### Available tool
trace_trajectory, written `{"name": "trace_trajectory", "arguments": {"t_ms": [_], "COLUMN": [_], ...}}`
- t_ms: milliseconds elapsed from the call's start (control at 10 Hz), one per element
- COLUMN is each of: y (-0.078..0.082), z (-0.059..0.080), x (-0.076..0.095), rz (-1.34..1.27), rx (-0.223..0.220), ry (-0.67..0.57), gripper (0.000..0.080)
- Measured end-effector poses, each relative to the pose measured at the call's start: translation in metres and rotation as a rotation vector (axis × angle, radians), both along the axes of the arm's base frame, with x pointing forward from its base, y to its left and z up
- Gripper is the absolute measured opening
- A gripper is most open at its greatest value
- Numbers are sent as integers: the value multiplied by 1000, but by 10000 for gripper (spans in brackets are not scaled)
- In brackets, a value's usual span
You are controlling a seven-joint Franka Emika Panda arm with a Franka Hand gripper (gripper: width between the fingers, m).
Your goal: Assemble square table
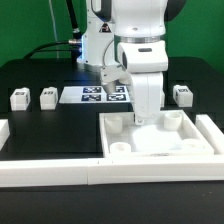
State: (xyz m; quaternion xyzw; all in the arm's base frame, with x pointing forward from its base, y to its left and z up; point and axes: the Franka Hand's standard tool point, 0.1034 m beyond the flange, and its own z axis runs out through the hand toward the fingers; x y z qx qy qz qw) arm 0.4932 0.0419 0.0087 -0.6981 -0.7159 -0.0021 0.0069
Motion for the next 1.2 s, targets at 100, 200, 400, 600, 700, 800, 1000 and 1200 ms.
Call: {"name": "trace_trajectory", "arguments": {"t_ms": [100,200,400,600,700,800,1000,1200], "y": [1,6,19,19,19,19,19,19], "z": [0,0,0,0,0,0,-1,-1], "x": [0,1,1,1,1,1,1,1], "rz": [-8,-25,-45,-57,-56,-56,-57,-57], "rx": [-4,-5,-5,-13,-11,-11,-11,-11], "ry": [12,23,31,42,39,40,40,41], "gripper": [60,60,60,60,60,134,271,576]}}
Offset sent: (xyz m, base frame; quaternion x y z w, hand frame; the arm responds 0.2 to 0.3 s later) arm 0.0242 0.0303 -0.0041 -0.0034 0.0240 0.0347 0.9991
